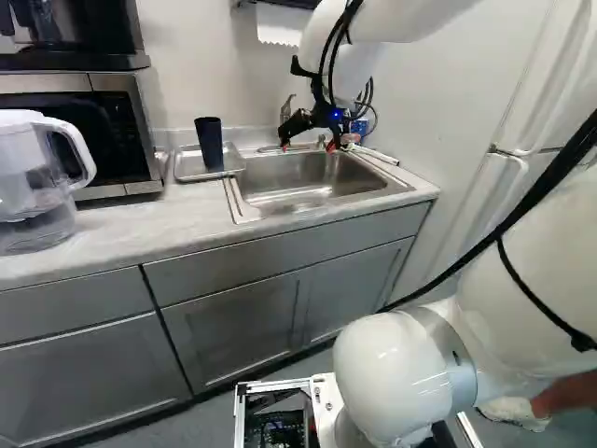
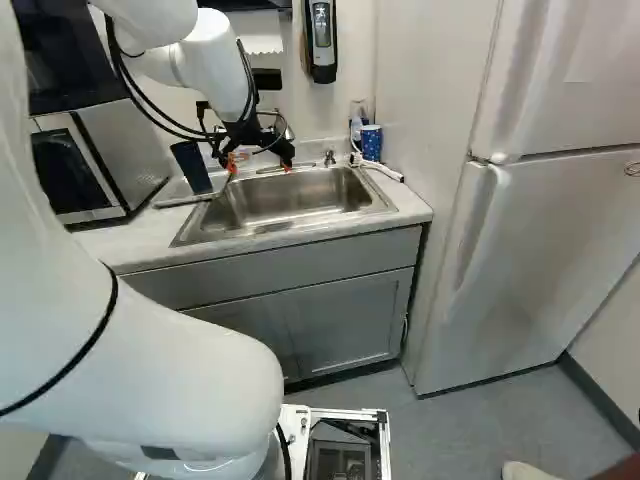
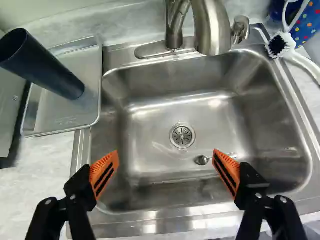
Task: Rinse the cup and place it in the tray
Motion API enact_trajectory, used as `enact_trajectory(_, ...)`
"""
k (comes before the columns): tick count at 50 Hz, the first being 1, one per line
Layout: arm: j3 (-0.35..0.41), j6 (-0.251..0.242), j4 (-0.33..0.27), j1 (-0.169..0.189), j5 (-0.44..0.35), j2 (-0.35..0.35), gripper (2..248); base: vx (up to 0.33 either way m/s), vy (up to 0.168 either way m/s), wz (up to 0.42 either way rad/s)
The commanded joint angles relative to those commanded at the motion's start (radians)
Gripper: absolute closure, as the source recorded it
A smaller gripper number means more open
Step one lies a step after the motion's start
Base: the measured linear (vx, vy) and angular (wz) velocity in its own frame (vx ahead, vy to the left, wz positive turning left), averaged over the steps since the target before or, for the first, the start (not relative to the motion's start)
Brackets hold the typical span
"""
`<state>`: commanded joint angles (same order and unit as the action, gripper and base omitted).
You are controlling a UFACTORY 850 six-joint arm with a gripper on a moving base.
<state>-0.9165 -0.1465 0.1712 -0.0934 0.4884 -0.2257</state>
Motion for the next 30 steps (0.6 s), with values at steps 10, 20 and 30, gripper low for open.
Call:
enact_trajectory(10,0.000,0.000,0.000,0.000,0.000,0.000,3,0.000,0.000,0.000)
enact_trajectory(20,0.000,0.000,0.000,0.000,0.000,0.000,3,0.000,0.000,0.000)
enact_trajectory(30,0.000,0.000,0.000,0.000,0.000,0.000,3,0.000,0.000,0.000)
